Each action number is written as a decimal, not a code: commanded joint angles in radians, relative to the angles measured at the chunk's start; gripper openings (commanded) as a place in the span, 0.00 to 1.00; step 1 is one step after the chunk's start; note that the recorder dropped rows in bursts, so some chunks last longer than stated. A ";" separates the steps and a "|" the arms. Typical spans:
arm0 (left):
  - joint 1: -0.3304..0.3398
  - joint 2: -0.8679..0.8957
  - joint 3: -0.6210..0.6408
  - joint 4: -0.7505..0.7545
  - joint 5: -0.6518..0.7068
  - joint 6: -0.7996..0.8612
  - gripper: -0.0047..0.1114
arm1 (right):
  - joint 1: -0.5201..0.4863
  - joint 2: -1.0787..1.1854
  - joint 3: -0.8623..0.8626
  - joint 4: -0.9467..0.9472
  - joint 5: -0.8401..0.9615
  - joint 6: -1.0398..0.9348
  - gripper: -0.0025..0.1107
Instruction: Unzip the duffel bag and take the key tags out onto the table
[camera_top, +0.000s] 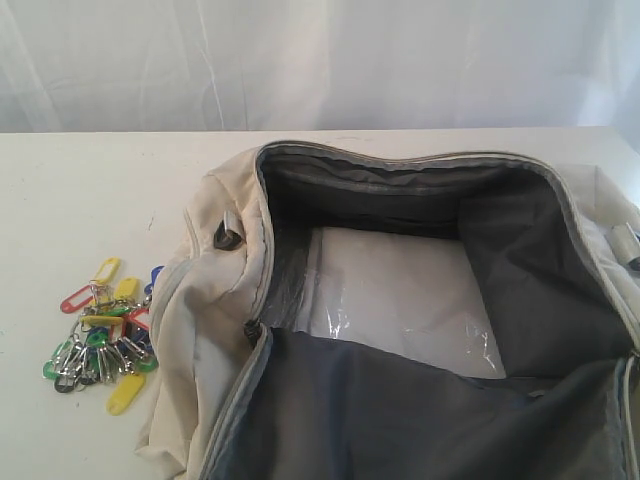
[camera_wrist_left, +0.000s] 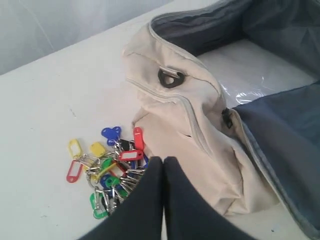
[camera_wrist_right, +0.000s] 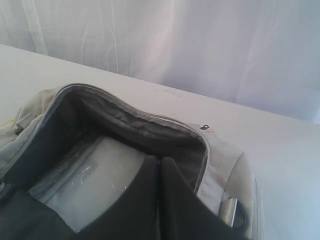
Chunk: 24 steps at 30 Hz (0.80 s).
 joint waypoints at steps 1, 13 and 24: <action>0.082 -0.084 0.003 0.005 -0.014 -0.008 0.04 | 0.002 -0.001 0.002 0.001 -0.007 0.005 0.02; 0.170 -0.332 0.019 0.090 -0.138 0.019 0.04 | 0.002 -0.001 0.002 0.001 -0.007 0.005 0.02; 0.170 -0.332 0.380 0.005 -0.684 0.012 0.04 | 0.002 -0.001 0.002 0.006 -0.008 0.005 0.02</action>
